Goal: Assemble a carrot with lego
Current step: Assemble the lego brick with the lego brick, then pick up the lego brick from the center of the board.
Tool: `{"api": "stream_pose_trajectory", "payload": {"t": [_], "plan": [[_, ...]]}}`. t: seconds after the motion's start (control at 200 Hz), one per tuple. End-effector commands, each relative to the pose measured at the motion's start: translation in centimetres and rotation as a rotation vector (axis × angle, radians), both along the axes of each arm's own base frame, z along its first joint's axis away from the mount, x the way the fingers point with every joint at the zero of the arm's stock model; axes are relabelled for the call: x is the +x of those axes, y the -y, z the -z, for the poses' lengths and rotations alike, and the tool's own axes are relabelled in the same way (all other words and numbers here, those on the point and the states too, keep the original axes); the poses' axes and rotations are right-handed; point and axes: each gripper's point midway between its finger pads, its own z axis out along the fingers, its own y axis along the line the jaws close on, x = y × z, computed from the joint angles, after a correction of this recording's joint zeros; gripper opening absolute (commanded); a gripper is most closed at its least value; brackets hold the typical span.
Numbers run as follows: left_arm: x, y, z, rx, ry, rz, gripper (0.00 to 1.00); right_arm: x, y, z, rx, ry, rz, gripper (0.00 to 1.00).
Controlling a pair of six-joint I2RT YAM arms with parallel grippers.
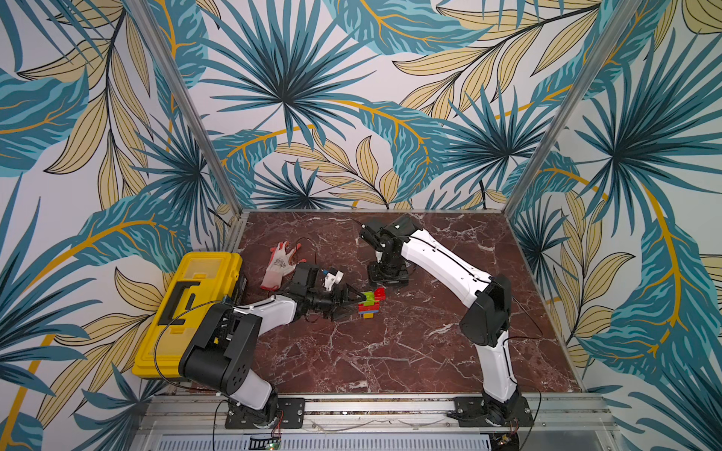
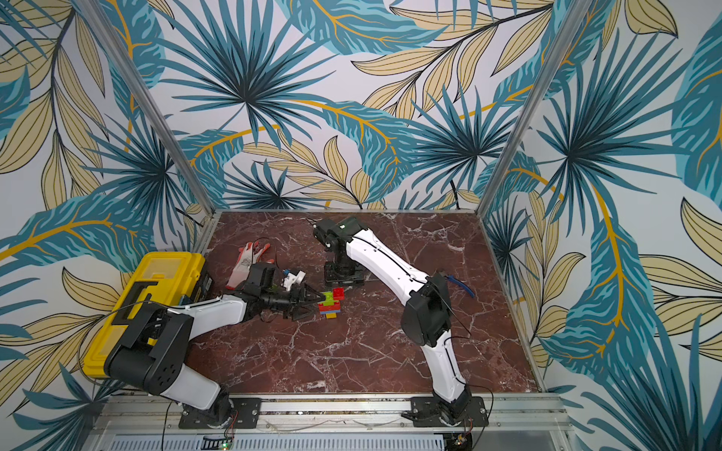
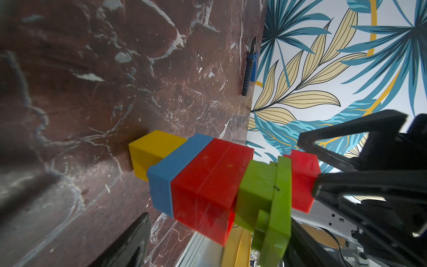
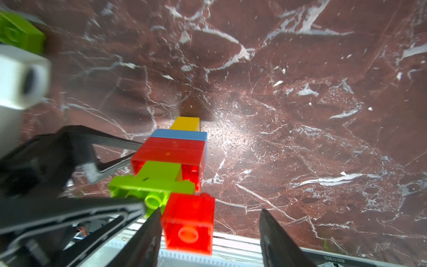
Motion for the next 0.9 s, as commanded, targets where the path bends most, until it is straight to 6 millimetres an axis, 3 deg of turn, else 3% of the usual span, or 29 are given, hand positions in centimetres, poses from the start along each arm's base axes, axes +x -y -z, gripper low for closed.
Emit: {"api": "stream_pose_trajectory", "payload": {"t": [0.0, 0.135, 0.305, 0.456, 0.896], "plan": [[-1.4, -1.7, 4.1, 0.142, -0.135, -0.066, 0.85, -0.3, 0.6, -4.0, 0.052, 0.066, -0.007, 0.69], [-1.2, -1.6, 3.5, 0.134, -0.115, -0.061, 0.88, -0.1, 1.4, -6.5, 0.107, 0.124, -0.003, 0.75], [-0.5, -1.3, 2.0, 0.115, -0.067, -0.055, 0.97, 0.5, 4.5, -7.7, 0.14, 0.181, 0.054, 0.77], [0.2, -1.0, 0.6, 0.1, -0.025, -0.054, 0.99, 0.4, 5.8, -7.1, 0.155, 0.18, 0.072, 0.77], [1.0, -0.9, -4.4, 0.052, 0.128, -0.068, 0.99, 0.2, 4.5, -4.0, 0.234, 0.134, 0.063, 0.77]]}}
